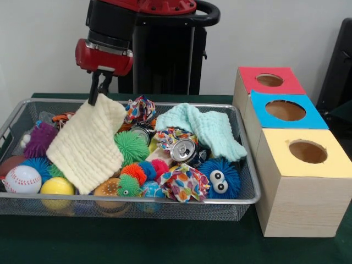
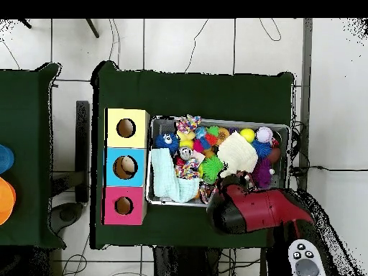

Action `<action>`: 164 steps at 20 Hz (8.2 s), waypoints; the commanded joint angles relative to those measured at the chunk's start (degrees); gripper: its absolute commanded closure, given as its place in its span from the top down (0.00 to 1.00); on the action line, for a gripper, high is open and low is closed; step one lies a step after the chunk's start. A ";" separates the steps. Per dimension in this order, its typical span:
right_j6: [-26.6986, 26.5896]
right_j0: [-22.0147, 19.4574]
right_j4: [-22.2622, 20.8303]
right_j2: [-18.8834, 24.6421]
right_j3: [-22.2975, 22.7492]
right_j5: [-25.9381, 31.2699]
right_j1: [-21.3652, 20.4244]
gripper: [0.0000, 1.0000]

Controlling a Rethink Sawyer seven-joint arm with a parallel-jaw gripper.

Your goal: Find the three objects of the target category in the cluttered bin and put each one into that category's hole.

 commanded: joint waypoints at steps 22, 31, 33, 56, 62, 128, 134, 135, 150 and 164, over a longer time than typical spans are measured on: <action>3.72 -3.80 1.62 4.09 7.35 -2.19 -0.21 0.00; 1.67 -3.34 5.82 5.57 10.96 4.49 -8.78 0.00; 0.62 -3.19 7.50 6.34 11.44 6.57 -10.68 0.00; -3.94 -5.84 19.72 17.06 10.77 13.81 -13.90 0.00; -5.14 -7.27 20.47 19.67 10.11 15.19 -13.97 0.00; -7.29 -14.55 3.50 19.12 5.57 12.57 -9.44 1.00; -5.87 -16.16 0.62 18.30 6.86 11.05 -9.94 1.00; -5.50 -16.33 0.09 18.09 6.91 10.75 -9.82 1.00; 3.94 -10.46 -10.10 10.49 0.78 8.48 -2.90 1.00; 1.88 -13.41 -7.49 11.47 -2.27 5.68 -1.15 1.00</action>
